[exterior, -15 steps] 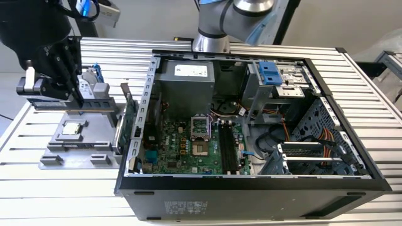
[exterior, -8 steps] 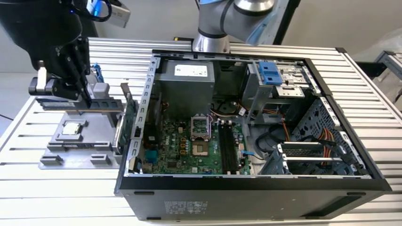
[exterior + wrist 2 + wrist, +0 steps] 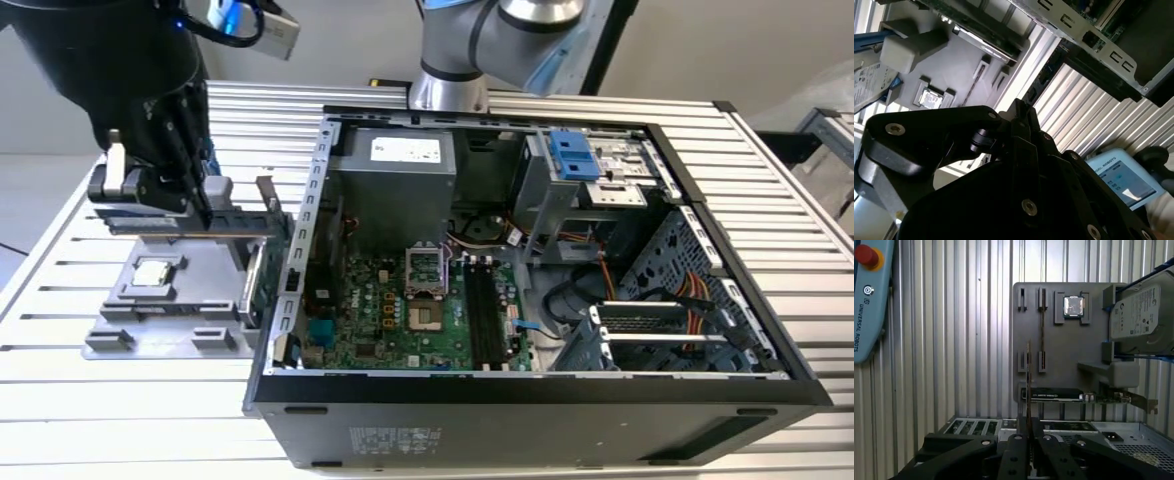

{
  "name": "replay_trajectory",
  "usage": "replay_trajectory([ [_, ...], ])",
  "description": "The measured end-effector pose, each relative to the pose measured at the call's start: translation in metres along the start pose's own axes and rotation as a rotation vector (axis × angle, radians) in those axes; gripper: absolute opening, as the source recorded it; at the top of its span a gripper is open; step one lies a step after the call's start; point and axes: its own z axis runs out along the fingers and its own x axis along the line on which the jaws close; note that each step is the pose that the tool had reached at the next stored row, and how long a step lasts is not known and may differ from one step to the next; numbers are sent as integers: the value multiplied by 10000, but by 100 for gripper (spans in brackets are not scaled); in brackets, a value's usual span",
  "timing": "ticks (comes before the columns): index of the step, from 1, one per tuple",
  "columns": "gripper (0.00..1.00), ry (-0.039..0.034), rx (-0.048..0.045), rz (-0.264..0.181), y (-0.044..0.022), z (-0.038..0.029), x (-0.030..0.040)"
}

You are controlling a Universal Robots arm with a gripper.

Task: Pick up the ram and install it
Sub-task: 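Pick up the ram and move it above insertion slot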

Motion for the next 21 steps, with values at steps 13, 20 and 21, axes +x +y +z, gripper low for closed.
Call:
replay_trajectory([
  [13,0,0,0,0,-207,-2,-1],
  [20,0,0,0,0,-318,-3,-1],
  [21,0,0,0,0,-333,-3,-1],
])
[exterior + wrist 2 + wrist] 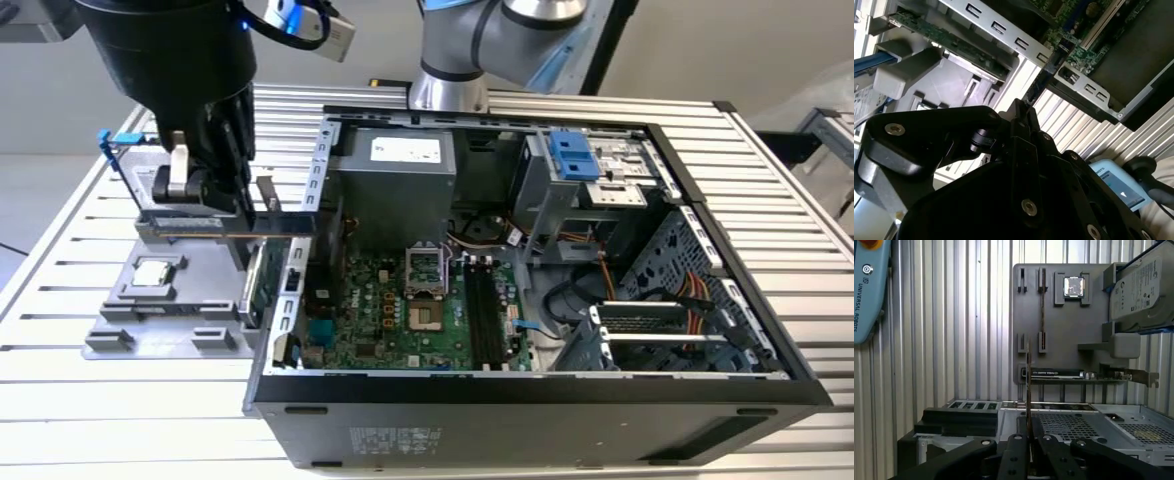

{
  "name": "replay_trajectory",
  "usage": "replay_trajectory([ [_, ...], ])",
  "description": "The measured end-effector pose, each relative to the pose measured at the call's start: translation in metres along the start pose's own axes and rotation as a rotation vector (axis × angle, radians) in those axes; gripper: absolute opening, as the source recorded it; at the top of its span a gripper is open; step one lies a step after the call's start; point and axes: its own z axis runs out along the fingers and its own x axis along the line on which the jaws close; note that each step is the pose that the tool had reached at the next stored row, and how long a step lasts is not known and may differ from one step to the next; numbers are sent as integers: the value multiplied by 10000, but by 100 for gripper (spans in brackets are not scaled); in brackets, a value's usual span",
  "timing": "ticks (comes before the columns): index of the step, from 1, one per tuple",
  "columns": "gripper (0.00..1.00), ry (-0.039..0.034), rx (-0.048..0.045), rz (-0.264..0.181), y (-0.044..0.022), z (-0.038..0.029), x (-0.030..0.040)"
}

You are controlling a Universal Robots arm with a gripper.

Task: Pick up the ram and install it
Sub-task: 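Pick up the ram and move it above insertion slot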

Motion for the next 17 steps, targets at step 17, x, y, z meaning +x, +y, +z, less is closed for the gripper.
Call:
replay_trajectory([
  [17,0,0,0,1,-227,-2,-1],
])
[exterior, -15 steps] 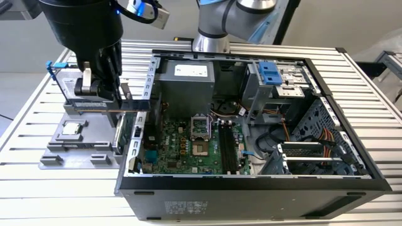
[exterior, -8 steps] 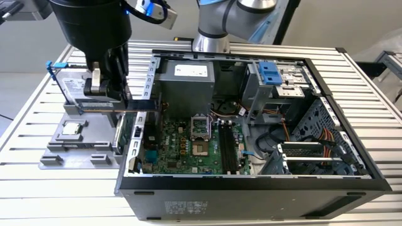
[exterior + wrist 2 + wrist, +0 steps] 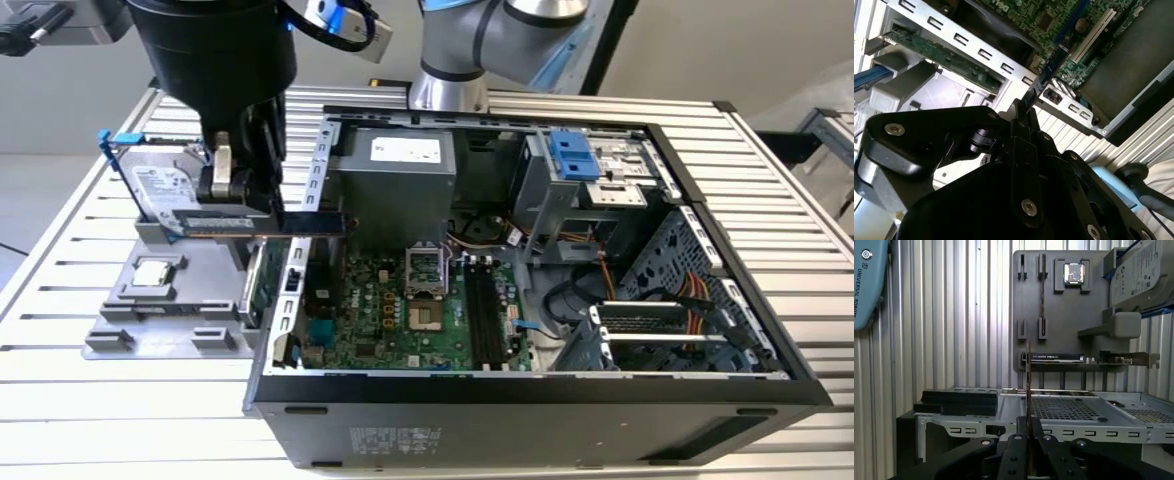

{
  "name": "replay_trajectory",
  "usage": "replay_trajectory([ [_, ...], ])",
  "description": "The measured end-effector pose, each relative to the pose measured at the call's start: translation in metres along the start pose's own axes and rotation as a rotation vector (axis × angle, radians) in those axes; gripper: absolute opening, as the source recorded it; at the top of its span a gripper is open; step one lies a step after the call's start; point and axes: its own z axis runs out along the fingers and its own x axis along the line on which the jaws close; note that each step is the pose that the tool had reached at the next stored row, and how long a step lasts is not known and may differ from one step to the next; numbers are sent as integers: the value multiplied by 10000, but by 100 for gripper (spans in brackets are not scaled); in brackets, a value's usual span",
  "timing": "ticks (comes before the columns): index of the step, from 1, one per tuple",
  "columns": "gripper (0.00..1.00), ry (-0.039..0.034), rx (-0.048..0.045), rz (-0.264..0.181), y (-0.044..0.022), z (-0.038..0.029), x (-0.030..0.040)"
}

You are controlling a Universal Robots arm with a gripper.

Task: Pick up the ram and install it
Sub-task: 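Pick up the ram and move it above insertion slot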

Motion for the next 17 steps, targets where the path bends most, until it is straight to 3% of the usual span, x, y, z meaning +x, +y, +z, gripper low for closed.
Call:
replay_trajectory([
  [17,0,0,0,0,-111,-1,-1],
])
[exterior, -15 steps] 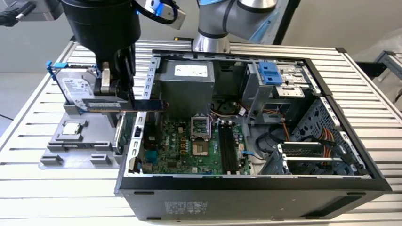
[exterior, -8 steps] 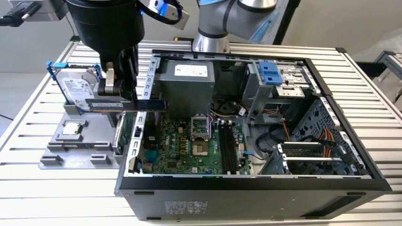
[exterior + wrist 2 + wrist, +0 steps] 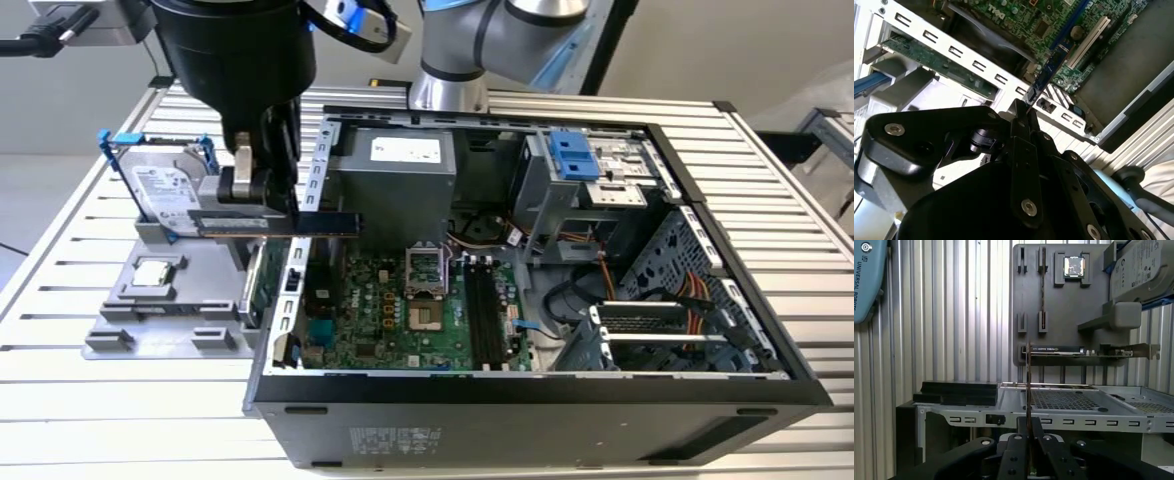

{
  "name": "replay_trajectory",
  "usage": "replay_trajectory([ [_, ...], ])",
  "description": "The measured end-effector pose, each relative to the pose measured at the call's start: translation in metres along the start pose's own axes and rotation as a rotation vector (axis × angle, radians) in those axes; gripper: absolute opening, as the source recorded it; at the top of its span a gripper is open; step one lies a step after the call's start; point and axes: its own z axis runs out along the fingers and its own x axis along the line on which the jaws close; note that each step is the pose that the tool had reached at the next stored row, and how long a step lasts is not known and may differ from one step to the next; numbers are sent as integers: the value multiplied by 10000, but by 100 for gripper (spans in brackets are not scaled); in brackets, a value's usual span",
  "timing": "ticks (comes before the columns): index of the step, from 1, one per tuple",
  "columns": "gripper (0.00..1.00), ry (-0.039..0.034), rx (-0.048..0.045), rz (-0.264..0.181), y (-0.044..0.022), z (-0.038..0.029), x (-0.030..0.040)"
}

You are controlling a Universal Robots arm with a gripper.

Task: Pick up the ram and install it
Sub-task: 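Pick up the ram and move it above insertion slot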

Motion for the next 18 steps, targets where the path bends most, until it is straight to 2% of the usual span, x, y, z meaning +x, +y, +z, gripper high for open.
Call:
replay_trajectory([
  [18,0,0,-1,0,-127,-1,-1],
])
